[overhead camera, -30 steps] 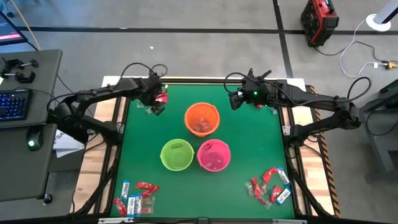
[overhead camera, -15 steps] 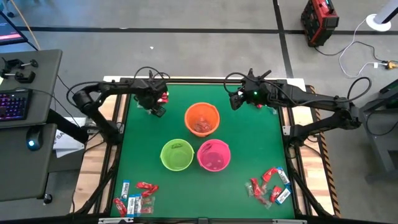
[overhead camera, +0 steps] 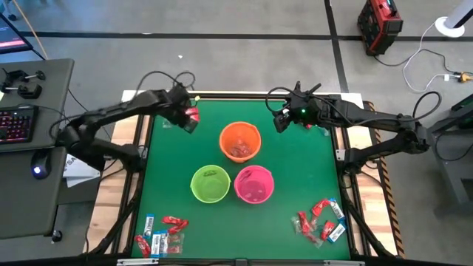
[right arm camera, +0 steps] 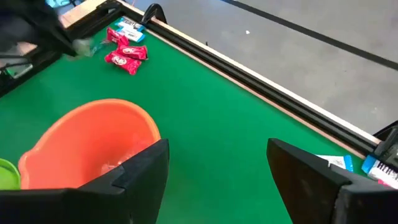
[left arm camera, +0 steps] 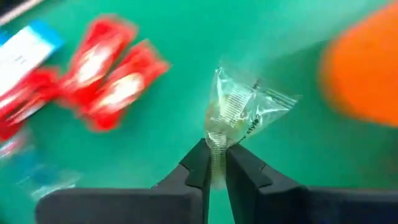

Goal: Sort candy by brand, put in halloween buckets
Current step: Put the green gummy into the orange bucket, then put the orange gummy into the orange bucket

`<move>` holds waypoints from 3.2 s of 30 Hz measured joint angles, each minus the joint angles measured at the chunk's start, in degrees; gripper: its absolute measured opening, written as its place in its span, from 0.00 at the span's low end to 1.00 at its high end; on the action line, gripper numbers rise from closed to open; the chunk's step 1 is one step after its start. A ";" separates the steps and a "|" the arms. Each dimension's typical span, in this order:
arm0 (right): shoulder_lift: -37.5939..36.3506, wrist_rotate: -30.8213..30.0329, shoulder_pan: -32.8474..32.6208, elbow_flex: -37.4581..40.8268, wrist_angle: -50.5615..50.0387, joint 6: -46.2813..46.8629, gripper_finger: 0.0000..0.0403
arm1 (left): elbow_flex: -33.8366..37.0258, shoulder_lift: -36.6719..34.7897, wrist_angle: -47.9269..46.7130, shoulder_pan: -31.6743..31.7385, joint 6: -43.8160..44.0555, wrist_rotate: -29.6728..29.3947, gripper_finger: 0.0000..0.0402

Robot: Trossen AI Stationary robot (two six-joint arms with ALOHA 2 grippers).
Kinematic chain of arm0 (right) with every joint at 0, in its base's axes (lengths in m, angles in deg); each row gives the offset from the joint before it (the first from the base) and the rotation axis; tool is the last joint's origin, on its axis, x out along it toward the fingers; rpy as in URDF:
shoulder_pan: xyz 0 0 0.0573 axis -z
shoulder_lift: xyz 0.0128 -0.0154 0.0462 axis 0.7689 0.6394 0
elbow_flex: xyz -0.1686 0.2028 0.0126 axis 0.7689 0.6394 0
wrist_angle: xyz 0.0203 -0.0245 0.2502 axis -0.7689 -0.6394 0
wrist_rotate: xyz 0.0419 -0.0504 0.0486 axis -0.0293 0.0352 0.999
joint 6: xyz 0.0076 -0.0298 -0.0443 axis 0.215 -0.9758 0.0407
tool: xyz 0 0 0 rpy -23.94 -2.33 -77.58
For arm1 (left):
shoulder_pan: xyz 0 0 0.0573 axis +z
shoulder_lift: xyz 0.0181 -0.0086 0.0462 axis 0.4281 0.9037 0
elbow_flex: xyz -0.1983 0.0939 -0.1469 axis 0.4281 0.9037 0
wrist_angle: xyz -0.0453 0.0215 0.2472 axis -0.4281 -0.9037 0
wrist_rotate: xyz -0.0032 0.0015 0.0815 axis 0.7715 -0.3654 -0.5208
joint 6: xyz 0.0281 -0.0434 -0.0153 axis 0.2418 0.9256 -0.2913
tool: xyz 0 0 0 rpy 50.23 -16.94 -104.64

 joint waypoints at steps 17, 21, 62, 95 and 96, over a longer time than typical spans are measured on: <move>-0.02 3.38 0.00 0.00 -0.73 -2.45 0.66 | -13.22 13.67 21.13 -27.10 0.51 -3.60 0.15; -0.07 5.65 0.00 0.00 -2.08 -3.55 0.66 | -17.09 19.14 20.99 -26.62 -0.93 0.02 0.32; -1.20 38.15 -56.39 34.76 16.67 103.38 0.63 | -14.78 0.31 15.57 -9.71 -0.71 -4.19 0.59; -1.03 36.98 -54.84 17.81 -9.71 87.78 0.03 | -14.78 0.31 15.19 -9.32 -0.77 -4.23 0.59; -0.68 36.52 -54.93 17.83 -10.04 87.81 0.05 | -14.78 0.29 15.06 -9.33 -0.77 -4.11 0.59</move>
